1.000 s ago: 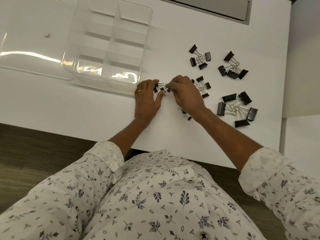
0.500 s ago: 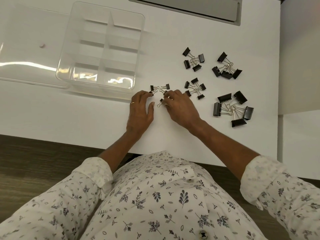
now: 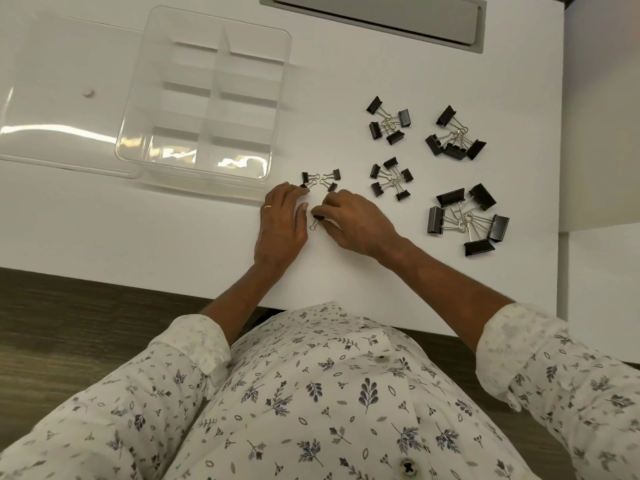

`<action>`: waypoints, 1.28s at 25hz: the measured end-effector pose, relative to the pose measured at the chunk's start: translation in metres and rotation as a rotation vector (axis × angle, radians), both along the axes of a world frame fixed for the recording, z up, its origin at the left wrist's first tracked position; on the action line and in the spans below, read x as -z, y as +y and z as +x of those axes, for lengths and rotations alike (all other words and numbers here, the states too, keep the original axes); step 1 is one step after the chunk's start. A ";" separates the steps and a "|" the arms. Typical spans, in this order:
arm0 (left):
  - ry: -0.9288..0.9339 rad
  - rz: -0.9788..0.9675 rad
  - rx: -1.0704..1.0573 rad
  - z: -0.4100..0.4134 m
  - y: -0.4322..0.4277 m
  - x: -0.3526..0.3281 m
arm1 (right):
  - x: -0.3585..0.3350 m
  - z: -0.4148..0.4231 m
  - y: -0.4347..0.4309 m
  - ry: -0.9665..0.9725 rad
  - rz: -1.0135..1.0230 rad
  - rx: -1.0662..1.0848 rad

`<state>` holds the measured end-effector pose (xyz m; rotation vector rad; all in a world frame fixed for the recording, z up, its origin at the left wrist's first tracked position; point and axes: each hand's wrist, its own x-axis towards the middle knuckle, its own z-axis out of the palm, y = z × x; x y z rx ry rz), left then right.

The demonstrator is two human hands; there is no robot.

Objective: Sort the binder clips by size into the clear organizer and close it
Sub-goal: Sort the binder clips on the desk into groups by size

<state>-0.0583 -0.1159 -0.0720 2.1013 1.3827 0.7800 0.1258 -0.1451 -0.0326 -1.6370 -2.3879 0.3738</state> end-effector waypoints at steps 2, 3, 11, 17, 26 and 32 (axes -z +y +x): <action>-0.006 0.004 -0.008 0.001 -0.001 -0.001 | -0.003 0.001 0.000 -0.012 -0.011 0.026; -0.011 0.003 -0.013 0.001 -0.001 -0.001 | -0.004 0.002 0.001 -0.018 -0.015 0.066; -0.020 0.001 -0.009 0.001 -0.001 0.001 | -0.005 0.002 0.020 -0.122 0.036 0.292; -0.009 0.004 0.012 0.001 -0.002 0.001 | -0.002 0.009 0.006 -0.103 0.126 0.252; 0.058 0.018 0.077 0.001 -0.001 0.000 | 0.004 0.003 0.009 -0.120 0.147 0.253; 0.042 0.032 0.133 -0.001 -0.003 0.000 | -0.009 0.033 -0.023 0.189 0.115 0.538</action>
